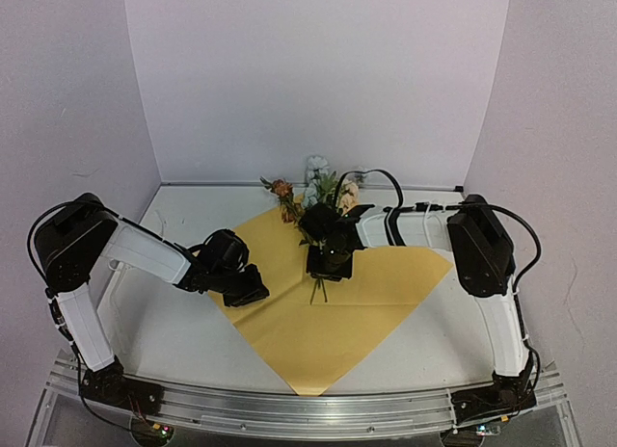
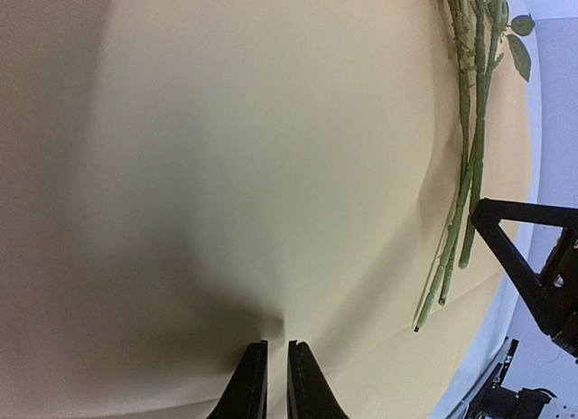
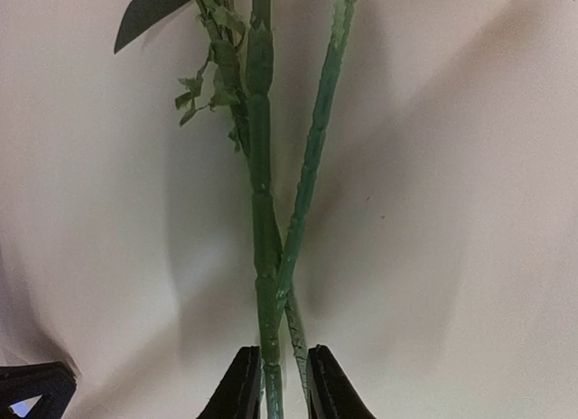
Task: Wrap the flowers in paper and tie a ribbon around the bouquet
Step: Adjust the fake flower on the flattened wrapping paper.
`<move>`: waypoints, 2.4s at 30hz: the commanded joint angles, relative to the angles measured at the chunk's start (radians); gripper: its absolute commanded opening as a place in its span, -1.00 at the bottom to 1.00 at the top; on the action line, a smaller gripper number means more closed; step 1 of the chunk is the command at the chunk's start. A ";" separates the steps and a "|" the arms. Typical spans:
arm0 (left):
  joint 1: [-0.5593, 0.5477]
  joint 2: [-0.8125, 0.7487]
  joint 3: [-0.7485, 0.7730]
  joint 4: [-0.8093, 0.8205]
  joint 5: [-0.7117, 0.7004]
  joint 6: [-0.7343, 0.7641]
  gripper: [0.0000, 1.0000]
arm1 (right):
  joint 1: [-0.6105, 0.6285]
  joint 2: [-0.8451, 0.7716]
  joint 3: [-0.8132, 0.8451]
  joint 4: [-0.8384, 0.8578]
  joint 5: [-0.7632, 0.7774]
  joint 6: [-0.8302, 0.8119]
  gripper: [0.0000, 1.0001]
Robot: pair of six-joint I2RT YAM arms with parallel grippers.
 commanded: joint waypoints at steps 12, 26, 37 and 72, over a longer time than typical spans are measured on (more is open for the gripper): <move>0.012 0.023 0.002 -0.097 -0.023 -0.001 -0.77 | 0.006 0.007 0.037 0.000 -0.005 -0.005 -0.70; 0.014 0.031 0.000 -0.087 -0.014 -0.004 -0.77 | 0.007 0.024 0.062 -0.008 -0.008 -0.015 -0.79; 0.015 0.035 0.000 -0.082 -0.012 -0.004 -0.78 | 0.006 0.054 0.073 -0.022 -0.019 -0.013 -0.69; 0.021 0.045 -0.006 -0.068 -0.002 -0.010 -0.78 | 0.030 0.041 0.127 -0.091 0.022 -0.028 -0.76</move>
